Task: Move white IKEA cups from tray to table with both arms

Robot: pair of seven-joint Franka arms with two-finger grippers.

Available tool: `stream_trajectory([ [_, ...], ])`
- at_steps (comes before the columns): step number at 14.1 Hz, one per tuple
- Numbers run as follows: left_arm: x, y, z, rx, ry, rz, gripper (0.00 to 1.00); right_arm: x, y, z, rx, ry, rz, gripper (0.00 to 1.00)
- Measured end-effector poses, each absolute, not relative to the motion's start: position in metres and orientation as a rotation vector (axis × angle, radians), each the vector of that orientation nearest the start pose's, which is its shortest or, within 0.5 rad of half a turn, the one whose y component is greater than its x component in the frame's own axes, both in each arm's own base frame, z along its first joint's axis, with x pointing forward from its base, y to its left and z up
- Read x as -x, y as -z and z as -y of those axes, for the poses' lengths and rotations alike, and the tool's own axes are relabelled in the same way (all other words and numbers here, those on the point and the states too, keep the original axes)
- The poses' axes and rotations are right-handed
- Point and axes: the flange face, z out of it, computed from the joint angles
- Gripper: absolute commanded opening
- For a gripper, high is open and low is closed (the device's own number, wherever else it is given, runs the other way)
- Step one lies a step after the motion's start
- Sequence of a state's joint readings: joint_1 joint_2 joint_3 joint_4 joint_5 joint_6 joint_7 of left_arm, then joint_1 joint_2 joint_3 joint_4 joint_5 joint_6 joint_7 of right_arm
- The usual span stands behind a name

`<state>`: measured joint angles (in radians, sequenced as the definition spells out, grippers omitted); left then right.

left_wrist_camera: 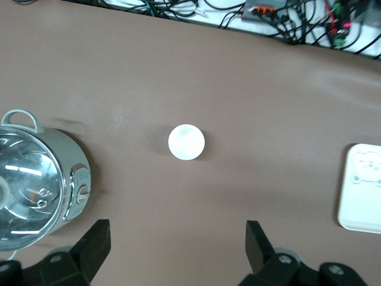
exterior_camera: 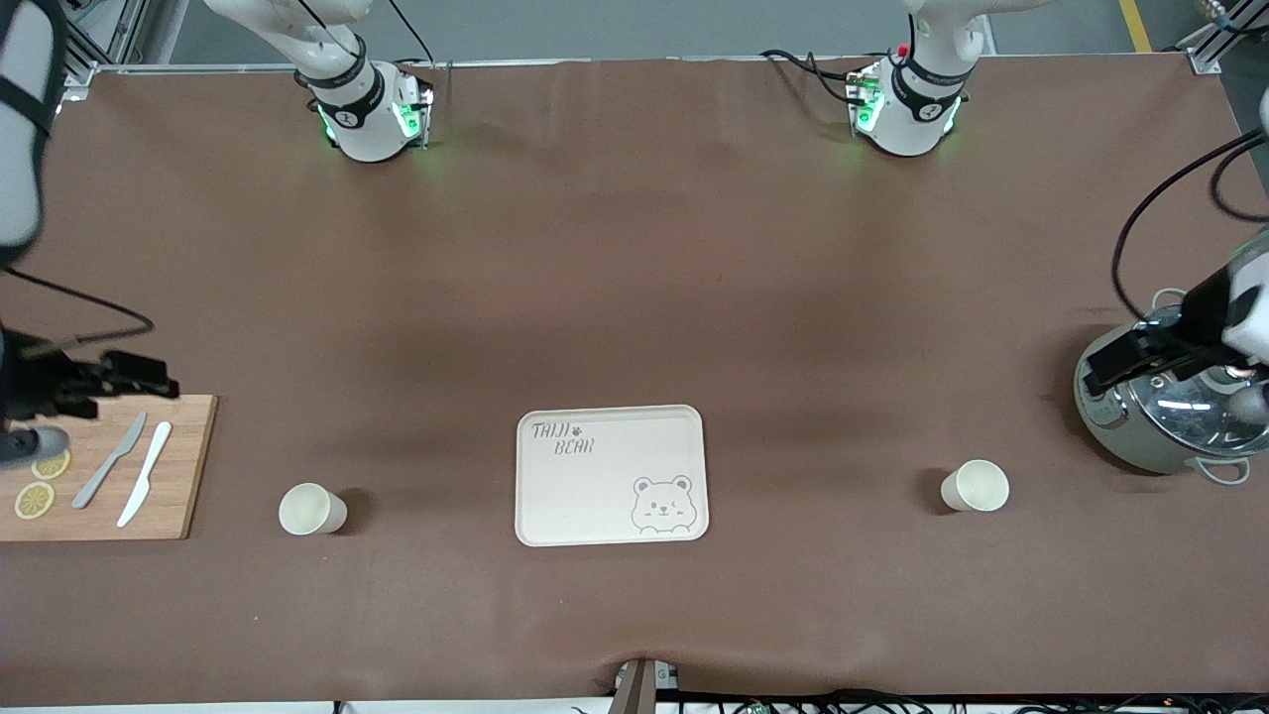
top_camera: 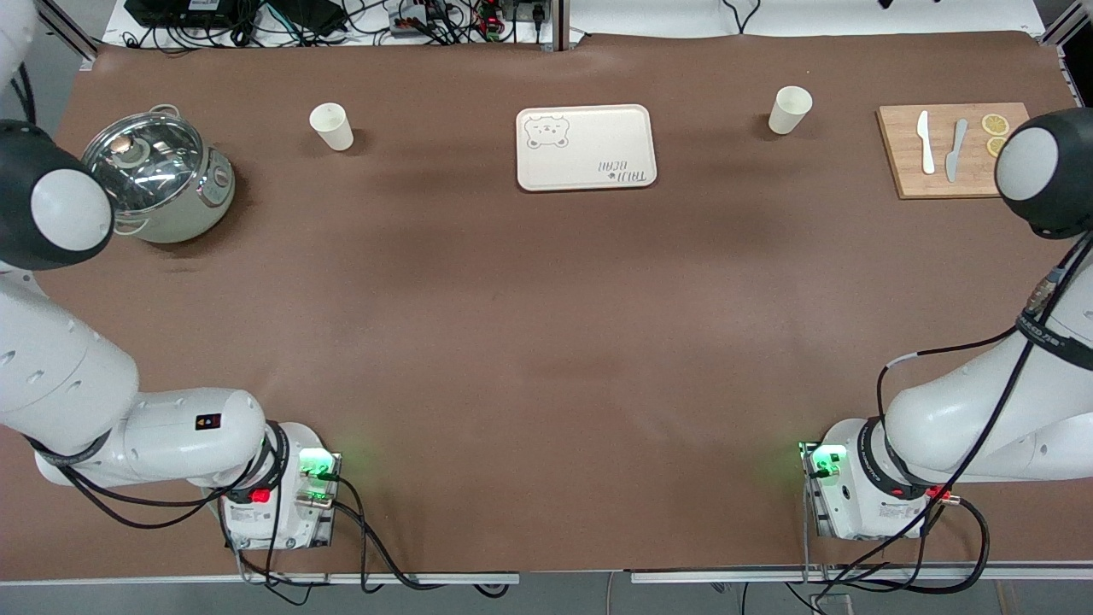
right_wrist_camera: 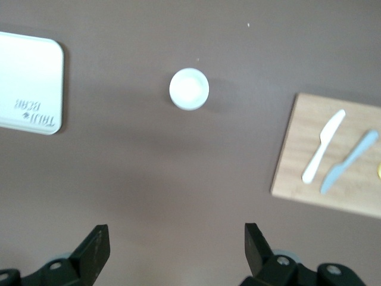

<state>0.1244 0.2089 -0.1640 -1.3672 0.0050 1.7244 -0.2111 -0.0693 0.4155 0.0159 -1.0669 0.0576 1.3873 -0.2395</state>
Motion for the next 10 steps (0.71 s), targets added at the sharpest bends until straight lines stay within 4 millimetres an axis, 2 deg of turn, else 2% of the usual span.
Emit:
stream_trajectory([
  [3, -0.613, -0.644, 0.012, 3.193, 0.255, 0.29, 1.0, -0.599, -0.662, 0.027, 3.055, -0.154, 0.247, 1.0],
  [5, -0.602, -0.658, 0.016, 3.19, 0.256, 0.28, 1.0, -0.567, -0.695, 0.024, 3.061, -0.156, 0.203, 1.0],
  [7, -0.593, -0.667, 0.017, 3.187, 0.247, 0.277, 1.0, -0.541, -0.708, 0.022, 3.066, -0.157, 0.172, 1.0],
  [10, -0.589, -0.667, 0.017, 3.186, 0.217, 0.276, 1.0, -0.502, -0.711, 0.017, 3.074, -0.123, 0.139, 1.0],
])
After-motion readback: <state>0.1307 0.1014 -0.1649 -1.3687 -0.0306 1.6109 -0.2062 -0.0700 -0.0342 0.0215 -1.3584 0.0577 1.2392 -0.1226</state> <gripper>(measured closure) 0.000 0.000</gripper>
